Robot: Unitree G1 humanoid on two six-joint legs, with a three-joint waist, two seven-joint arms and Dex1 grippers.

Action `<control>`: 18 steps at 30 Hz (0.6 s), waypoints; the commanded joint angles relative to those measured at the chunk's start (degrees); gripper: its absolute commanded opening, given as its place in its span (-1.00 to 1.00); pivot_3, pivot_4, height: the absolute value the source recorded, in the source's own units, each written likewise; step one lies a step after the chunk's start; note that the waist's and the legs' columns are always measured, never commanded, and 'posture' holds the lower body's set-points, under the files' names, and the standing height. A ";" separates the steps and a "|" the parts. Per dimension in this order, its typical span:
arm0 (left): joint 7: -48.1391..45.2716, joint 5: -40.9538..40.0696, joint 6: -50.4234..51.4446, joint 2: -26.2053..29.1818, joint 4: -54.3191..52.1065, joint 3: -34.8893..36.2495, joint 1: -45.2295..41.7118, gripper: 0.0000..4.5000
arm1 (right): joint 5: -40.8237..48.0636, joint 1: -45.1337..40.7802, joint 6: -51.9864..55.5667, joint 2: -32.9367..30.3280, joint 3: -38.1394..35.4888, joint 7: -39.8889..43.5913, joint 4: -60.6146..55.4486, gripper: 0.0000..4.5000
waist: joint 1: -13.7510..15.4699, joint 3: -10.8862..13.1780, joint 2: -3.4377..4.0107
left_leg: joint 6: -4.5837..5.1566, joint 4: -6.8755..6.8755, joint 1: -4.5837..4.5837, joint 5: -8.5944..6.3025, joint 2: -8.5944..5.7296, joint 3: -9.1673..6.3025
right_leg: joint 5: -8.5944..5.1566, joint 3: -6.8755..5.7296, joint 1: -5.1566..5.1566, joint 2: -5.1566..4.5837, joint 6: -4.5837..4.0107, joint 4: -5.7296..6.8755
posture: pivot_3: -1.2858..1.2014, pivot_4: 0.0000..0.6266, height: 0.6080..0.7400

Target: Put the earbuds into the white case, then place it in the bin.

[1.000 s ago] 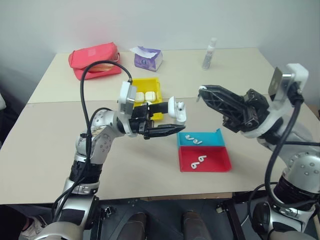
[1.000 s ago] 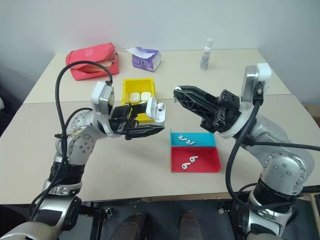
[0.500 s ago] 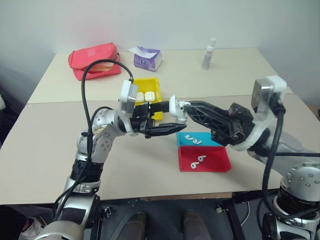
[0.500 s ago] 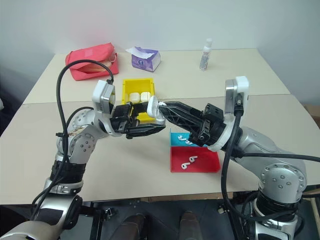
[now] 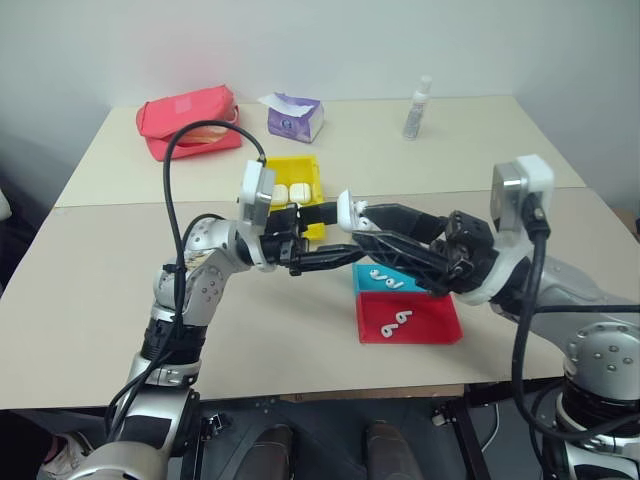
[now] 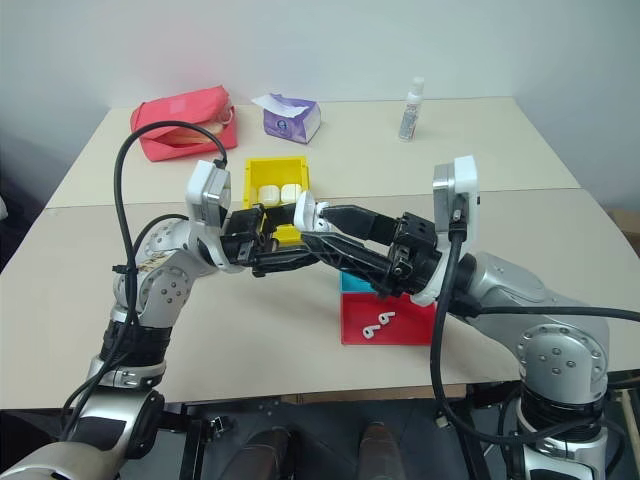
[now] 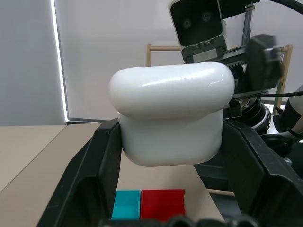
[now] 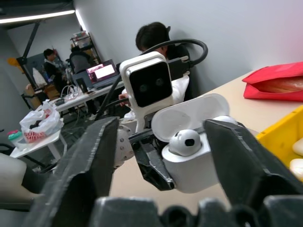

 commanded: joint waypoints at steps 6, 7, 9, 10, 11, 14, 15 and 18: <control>-0.50 -0.11 -1.22 0.00 -1.06 0.17 -0.57 0.25 | 2.52 1.15 -1.98 -3.92 -1.83 2.78 -1.15 0.76 | 0.06 0.00 0.00 | 0.01 0.00 -0.01 0.00 0.00 0.01 | 0.00 0.01 0.00 0.00 0.00 -0.02 | 0.03 -0.52 1.00; -0.49 0.07 -1.29 0.01 -0.85 0.09 -0.52 0.25 | 2.55 1.20 -2.10 -4.31 -1.97 3.08 -1.21 0.76 | 0.08 0.00 0.00 | 0.01 0.00 0.00 -0.01 0.00 0.01 | 0.00 0.01 0.00 0.00 0.00 -0.01 | 0.03 -0.52 1.00; -0.14 0.51 -1.25 -0.03 -0.27 -0.10 -0.46 0.25 | 2.37 1.09 -2.38 -5.25 -2.43 3.39 -1.05 0.76 | 0.09 0.00 0.00 | 0.02 0.00 0.00 -0.01 0.01 0.01 | 0.00 0.00 0.01 0.00 0.00 -0.01 | 0.03 -0.52 1.00; 0.02 0.90 -1.30 -0.01 0.26 -0.25 -0.50 0.25 | 2.17 0.63 -2.39 -5.89 -2.65 3.14 -0.64 0.69 | 0.10 0.00 0.00 | 0.02 0.00 0.00 -0.01 0.01 0.01 | 0.00 0.00 0.01 0.00 0.00 -0.01 | 0.03 -0.52 1.00; 0.02 1.37 -1.60 -0.03 0.76 -0.46 -0.45 0.25 | 2.47 0.02 -2.11 -6.72 -2.83 3.00 -0.02 0.60 | 0.12 0.00 -0.01 | 0.02 0.01 0.00 -0.01 0.00 0.02 | 0.00 0.01 0.02 0.00 0.00 -0.01 | 0.03 -0.52 1.00; -0.46 2.25 -2.41 -0.42 2.01 -1.02 -0.38 0.25 | 0.98 -3.23 -0.90 -10.76 -2.34 3.88 1.17 0.21 | 0.10 0.00 0.00 | 0.02 0.02 0.01 -0.01 0.00 0.02 | 0.00 0.00 0.03 0.00 0.00 -0.01 | 0.03 -0.52 1.00; -0.79 2.59 -2.78 -0.57 2.41 -1.23 -0.52 0.25 | 0.55 -4.68 -0.45 -12.04 -1.85 3.94 1.73 0.04 | 0.10 0.00 0.00 | 0.02 0.02 -0.01 -0.01 -0.01 0.03 | 0.00 0.01 0.00 0.00 0.00 -0.01 | 0.03 -0.52 1.00; -1.24 3.62 -3.85 -1.25 3.85 -1.91 -1.31 0.25 | -0.93 -10.91 1.32 -15.57 0.52 4.62 4.58 -0.43 | 0.09 0.00 -0.01 | 0.03 0.01 0.01 -0.02 0.02 0.04 | 0.00 0.00 0.01 0.02 0.00 -0.03 | 0.03 -0.52 1.00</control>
